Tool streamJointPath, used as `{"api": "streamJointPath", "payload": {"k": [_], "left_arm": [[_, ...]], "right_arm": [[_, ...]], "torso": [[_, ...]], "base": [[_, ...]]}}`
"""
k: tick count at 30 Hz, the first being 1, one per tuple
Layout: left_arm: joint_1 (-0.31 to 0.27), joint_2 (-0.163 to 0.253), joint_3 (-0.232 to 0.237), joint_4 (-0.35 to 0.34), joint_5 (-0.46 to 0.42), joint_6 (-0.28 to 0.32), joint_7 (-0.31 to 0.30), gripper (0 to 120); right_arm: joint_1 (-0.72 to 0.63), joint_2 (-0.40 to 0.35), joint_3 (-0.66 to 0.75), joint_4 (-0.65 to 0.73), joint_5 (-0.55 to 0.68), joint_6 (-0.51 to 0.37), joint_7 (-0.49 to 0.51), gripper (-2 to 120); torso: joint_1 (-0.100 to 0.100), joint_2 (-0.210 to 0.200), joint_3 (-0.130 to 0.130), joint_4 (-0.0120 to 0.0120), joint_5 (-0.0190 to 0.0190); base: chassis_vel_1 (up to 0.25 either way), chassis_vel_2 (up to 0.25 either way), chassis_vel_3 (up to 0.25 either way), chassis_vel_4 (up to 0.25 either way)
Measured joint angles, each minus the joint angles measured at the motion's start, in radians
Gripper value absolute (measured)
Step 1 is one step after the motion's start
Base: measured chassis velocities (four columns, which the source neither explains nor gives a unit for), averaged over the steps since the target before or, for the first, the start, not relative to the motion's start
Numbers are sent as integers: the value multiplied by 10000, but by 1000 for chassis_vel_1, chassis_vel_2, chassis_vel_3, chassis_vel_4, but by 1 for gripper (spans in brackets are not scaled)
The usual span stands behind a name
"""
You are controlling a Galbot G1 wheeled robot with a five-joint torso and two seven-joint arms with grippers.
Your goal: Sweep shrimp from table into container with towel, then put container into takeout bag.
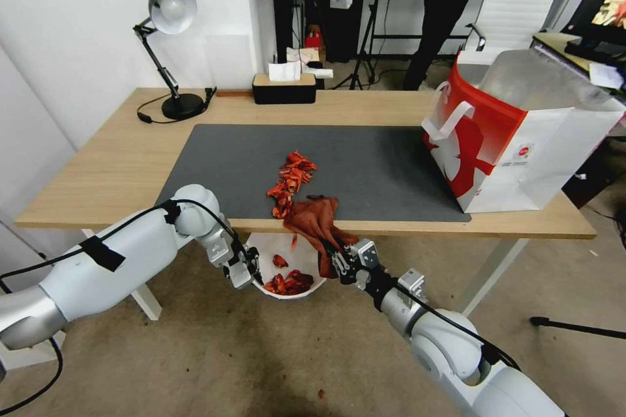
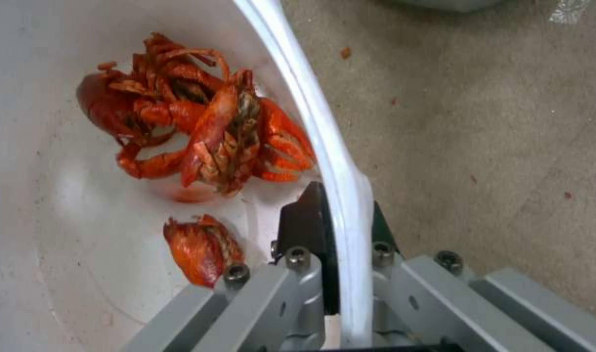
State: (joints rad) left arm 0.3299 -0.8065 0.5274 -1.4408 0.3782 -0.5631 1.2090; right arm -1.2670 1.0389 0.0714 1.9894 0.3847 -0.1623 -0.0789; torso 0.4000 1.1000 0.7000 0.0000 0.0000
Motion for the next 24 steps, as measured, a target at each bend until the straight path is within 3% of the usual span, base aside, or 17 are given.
{"api": "streamJointPath", "payload": {"k": [19,24], "left_arm": [[79,90,-179,-65,13,25,8,0],[196,117,-324,-52,61,-2,6,0]], "right_arm": [[-226,-574,119,575,129,116,-130,7],[-153,-601,552,808,702,208,-142,7]], "torso": [[0,-1,0,-1,0],[-1,0,0,0,0]], "base": [[0,0,0,0],[0,0,0,0]]}}
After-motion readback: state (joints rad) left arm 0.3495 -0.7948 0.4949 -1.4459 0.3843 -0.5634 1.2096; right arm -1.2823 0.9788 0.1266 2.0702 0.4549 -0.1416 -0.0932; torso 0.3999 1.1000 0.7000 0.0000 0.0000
